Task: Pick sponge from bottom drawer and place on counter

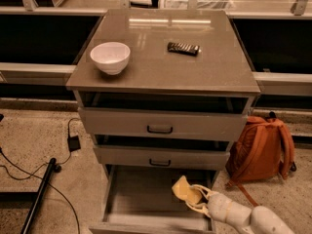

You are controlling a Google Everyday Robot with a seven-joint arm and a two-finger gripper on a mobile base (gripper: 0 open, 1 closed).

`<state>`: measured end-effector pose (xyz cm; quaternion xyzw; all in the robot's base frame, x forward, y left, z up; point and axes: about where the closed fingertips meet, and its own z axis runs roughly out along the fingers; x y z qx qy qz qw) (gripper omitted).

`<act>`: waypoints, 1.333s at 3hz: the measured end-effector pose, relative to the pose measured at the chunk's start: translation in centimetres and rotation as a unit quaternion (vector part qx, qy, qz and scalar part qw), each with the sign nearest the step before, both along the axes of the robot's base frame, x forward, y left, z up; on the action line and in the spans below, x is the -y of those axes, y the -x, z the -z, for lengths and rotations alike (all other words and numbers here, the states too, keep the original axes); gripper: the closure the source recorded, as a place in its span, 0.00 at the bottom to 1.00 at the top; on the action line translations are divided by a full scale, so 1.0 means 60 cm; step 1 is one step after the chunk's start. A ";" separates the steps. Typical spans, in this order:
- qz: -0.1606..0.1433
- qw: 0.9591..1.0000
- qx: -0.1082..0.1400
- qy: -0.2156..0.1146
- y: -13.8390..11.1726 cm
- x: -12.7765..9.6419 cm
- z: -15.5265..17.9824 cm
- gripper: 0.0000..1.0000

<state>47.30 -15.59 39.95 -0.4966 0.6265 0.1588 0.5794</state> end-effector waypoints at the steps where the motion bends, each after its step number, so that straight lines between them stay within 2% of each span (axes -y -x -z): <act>1: -0.049 0.998 0.035 0.014 0.014 0.021 -0.122 1.00; 2: -0.098 0.994 0.039 0.037 -0.011 0.054 -0.250 1.00; 4: -0.130 0.989 0.050 0.049 -0.013 0.052 -0.288 1.00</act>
Offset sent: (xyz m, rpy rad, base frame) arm 0.0296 -0.0621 0.2496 -0.1375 -0.0756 0.3217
